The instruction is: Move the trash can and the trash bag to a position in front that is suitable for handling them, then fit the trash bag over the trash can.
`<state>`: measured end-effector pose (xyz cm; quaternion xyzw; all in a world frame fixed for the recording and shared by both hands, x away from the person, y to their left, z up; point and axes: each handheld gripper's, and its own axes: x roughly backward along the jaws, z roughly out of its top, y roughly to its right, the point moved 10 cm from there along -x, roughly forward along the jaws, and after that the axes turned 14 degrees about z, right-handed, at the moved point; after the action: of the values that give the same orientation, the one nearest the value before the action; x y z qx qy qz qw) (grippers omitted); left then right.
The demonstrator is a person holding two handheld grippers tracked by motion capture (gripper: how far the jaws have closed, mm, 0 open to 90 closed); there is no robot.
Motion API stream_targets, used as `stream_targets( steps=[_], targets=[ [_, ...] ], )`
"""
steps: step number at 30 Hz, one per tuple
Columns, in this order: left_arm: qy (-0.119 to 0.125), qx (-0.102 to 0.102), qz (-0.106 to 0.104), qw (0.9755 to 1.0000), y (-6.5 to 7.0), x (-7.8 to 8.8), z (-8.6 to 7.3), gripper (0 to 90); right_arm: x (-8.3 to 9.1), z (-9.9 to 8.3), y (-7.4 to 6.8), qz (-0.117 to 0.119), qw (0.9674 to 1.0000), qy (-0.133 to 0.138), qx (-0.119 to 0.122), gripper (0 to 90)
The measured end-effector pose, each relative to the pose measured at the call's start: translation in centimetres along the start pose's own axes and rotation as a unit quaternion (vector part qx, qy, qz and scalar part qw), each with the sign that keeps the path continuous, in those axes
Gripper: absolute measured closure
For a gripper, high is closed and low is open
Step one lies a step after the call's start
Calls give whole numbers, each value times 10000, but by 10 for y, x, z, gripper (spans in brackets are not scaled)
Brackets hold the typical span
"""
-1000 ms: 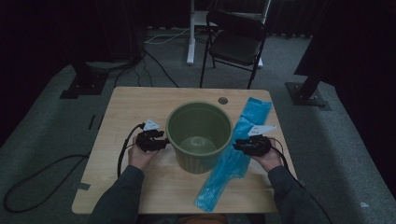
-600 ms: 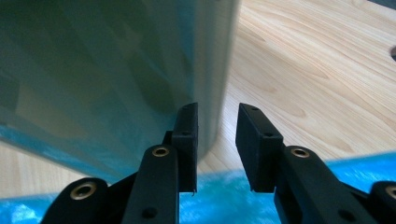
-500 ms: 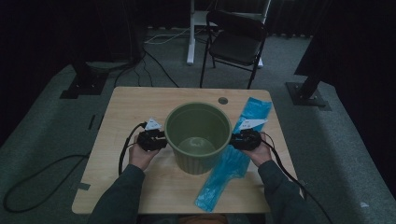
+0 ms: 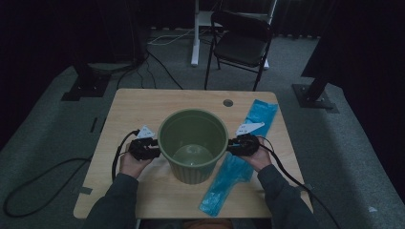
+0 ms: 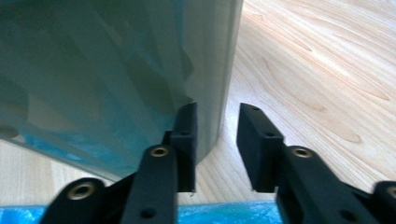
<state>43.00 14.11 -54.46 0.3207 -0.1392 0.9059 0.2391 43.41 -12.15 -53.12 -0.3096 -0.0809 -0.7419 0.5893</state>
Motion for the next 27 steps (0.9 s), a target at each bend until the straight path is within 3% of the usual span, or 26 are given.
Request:
stream_targets(
  steps=[7, 11, 15, 17, 18, 19, 20, 21, 22, 23, 24, 25, 26, 27],
  targets=[
    [-125, -63, 67, 9999, -3, -6, -4, 536, 11, -8, 11, -321, 9993, -50, -196, 542],
    [-83, 5, 101, 9999, -6, -6, -4, 536, 19, -16, 19, -533, 9980, -65, -328, 504],
    [-43, 46, 120, 9999, -8, -6, -3, 535, 34, -32, 39, -1026, 9926, -220, -616, 456],
    [-45, 50, 114, 9999, -8, -6, -3, 532, 37, -36, 43, -1118, 9913, -259, -646, 447],
    [-51, 61, 136, 9999, -8, -7, -3, 529, 44, -44, 52, -1323, 9879, -313, -747, 426],
    [-51, 61, 136, 9999, -8, -7, -3, 528, 44, -44, 52, -1323, 9879, -313, -747, 426],
    [-39, 64, 129, 9999, -8, -7, -3, 527, 49, -51, 59, -1479, 9849, -322, -839, 410],
    [-39, 64, 129, 9999, -8, -7, -3, 528, 49, -51, 59, -1479, 9849, -322, -839, 410],
    [-27, 64, 119, 9999, -8, -7, -3, 528, 54, -57, 66, -1620, 9818, -336, -937, 406],
    [-27, 64, 119, 9999, -8, -7, -3, 528, 54, -57, 66, -1620, 9818, -336, -937, 406],
    [-14, 62, 114, 9999, -8, -7, -2, 528, 59, -64, 74, -1776, 9779, -340, -1053, 402],
    [-14, 62, 114, 9999, -8, -7, -2, 527, 59, -64, 74, -1776, 9779, -340, -1053, 402],
    [-7, 57, 105, 9999, -7, -7, -2, 528, 63, -70, 82, -1892, 9744, -365, -1155, 399],
    [-7, 57, 105, 9999, -7, -7, -2, 527, 63, -70, 82, -1892, 9744, -365, -1155, 399]
  ],
)
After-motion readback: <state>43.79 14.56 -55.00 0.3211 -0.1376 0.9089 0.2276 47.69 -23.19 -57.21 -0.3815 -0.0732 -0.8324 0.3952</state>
